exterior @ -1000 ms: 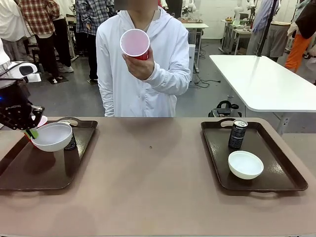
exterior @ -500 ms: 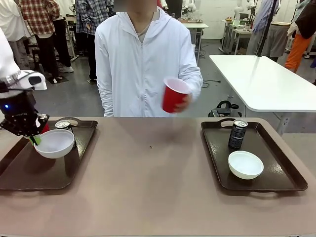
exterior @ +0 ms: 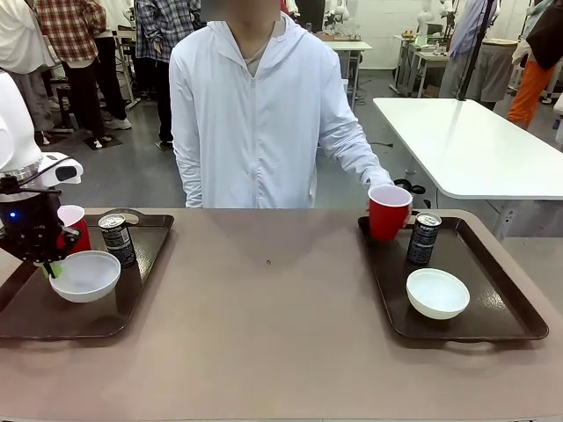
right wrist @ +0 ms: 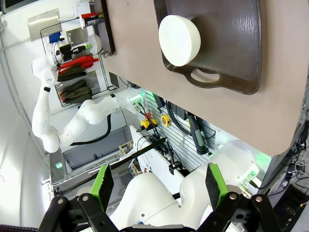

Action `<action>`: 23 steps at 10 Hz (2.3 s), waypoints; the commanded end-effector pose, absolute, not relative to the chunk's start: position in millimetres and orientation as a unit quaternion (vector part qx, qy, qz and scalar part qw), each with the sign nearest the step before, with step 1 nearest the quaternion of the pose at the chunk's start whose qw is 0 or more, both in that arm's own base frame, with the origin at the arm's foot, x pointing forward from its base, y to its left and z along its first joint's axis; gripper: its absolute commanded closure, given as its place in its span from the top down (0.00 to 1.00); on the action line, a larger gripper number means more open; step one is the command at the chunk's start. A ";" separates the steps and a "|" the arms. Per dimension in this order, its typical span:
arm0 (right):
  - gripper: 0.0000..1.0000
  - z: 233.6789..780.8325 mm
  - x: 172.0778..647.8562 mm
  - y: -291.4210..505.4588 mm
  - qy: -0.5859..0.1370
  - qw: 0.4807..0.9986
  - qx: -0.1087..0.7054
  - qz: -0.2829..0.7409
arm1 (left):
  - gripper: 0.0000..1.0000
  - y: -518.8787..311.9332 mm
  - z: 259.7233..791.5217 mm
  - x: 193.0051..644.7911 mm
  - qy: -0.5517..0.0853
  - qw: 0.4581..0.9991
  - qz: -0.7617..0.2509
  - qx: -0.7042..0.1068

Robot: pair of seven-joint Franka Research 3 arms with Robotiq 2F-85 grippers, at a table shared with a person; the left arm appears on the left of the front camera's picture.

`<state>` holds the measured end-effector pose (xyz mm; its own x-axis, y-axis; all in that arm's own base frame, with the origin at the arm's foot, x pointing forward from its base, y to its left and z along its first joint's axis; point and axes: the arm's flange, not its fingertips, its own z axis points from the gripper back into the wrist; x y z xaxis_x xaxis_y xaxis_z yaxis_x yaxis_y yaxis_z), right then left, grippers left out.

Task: Prepare tableware on both trays.
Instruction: Pick up a Picnic Bowl from the table and place it on a Handle tray.

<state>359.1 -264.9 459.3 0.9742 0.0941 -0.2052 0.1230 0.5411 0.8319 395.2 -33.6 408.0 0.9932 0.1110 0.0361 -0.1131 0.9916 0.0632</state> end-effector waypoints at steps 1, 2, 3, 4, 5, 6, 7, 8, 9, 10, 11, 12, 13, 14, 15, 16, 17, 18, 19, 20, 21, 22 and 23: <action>1.00 460.4 359.8 -263.6 0.111 0.869 0.482 -0.013 | 0.04 -34.2 393.5 399.3 -0.005 0.997 0.061 0.053; 1.00 460.4 359.8 -263.6 0.111 0.869 0.482 -0.013 | 0.04 -35.3 387.1 400.4 0.001 0.997 0.058 0.053; 1.00 460.4 359.8 -263.6 0.111 0.869 0.482 -0.013 | 0.04 -38.7 378.9 402.9 0.005 0.997 0.056 0.054; 1.00 460.4 359.8 -263.6 0.111 0.869 0.482 -0.013 | 0.04 -42.3 371.2 404.7 0.007 0.997 0.054 0.060; 1.00 460.4 359.8 -263.6 0.111 0.869 0.482 -0.013 | 0.08 -42.4 373.5 403.6 0.001 0.997 0.050 0.056; 1.00 460.4 359.8 -263.6 0.111 0.869 0.482 -0.013 | 0.63 -40.1 380.4 402.5 -0.007 0.998 0.047 0.051; 1.00 460.4 359.8 -263.6 0.111 0.869 0.482 -0.013 | 0.68 -38.4 389.6 399.7 -0.012 0.998 0.047 0.047; 1.00 460.4 359.8 -263.6 0.111 0.869 0.482 -0.013 | 0.83 -35.9 402.8 397.5 -0.005 0.998 0.049 0.045; 1.00 460.4 359.8 -263.6 0.111 0.869 0.482 -0.013 | 0.88 -35.4 420.8 394.0 -0.009 0.998 0.039 0.049; 1.00 460.4 359.8 -263.6 0.111 0.869 0.482 -0.013 | 1.00 -37.4 435.0 391.7 -0.002 0.998 0.030 0.049; 1.00 460.4 359.8 -263.6 0.111 0.869 0.482 -0.013 | 1.00 -40.7 447.3 392.0 0.011 0.999 0.023 0.045; 1.00 460.4 359.8 -263.6 0.111 0.869 0.482 -0.013 | 1.00 -44.4 461.2 391.9 0.021 0.999 0.016 0.040; 1.00 460.4 359.8 -263.6 0.111 0.869 0.482 -0.013 | 0.63 -45.9 470.5 392.1 0.024 0.999 0.014 0.032; 1.00 460.4 359.8 -263.6 0.111 0.869 0.482 -0.013 | 0.72 -49.3 484.4 390.7 0.025 0.999 0.016 0.018; 1.00 460.4 359.8 -263.6 0.111 0.869 0.482 -0.013 | 0.83 -52.8 496.0 387.9 0.023 1.000 0.020 0.007; 1.00 460.4 359.8 -263.6 0.111 0.869 0.482 -0.013 | 0.92 -54.6 505.5 385.0 0.021 1.000 0.020 -0.003; 1.00 460.4 359.8 -263.6 0.111 0.869 0.482 -0.013 | 1.00 -55.0 511.8 381.3 0.023 0.999 0.025 -0.015; 1.00 460.4 359.8 -263.6 0.111 0.869 0.482 -0.013 | 1.00 -52.7 515.3 377.2 0.022 0.999 0.035 -0.020; 1.00 460.4 359.8 -263.6 0.111 0.869 0.482 -0.013 | 1.00 -47.1 515.0 375.6 0.021 0.998 0.048 -0.025; 1.00 460.4 359.8 -263.6 0.111 0.869 0.482 -0.013 | 1.00 -57.2 512.6 383.1 0.018 0.999 0.033 -0.004; 1.00 460.4 359.8 -263.6 0.111 0.869 0.482 -0.013 | 1.00 -57.2 512.6 383.1 0.018 0.999 0.033 -0.004; 1.00 460.4 359.8 -263.6 0.111 0.869 0.482 -0.013 | 1.00 -57.2 512.6 383.1 0.018 0.999 0.033 -0.004; 1.00 460.4 359.8 -263.6 0.111 0.869 0.482 -0.013 | 1.00 -57.2 512.6 383.1 0.018 0.999 0.033 -0.004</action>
